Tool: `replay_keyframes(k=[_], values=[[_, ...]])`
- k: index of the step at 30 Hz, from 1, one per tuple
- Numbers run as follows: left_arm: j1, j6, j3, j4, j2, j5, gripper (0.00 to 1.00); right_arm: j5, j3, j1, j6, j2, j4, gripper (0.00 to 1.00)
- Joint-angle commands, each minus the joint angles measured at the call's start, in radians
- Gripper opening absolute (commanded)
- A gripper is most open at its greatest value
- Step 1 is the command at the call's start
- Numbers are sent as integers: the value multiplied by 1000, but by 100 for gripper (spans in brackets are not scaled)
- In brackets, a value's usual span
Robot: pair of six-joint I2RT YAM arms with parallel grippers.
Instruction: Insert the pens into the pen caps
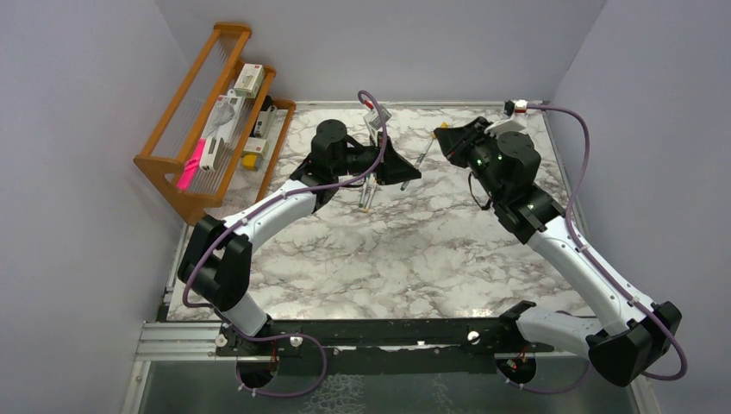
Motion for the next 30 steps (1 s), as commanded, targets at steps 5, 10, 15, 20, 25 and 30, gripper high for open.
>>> replay_keyframes(k=[5,10,15,20,25,30], values=[[-4,11,17,37,-39,19,0,-92,-9,0,6,16,-66,1],[-2,16,23,37,-28,16,0,-161,6,0,0,26,-130,1],[-3,21,36,37,-15,10,0,-194,-5,0,6,20,-161,1],[-4,14,48,35,5,13,0,-230,4,0,-3,32,-191,1],[-3,8,43,27,20,0,0,-278,-6,0,13,33,-191,1],[-3,16,41,16,25,-13,0,-314,-31,0,24,18,-181,1]])
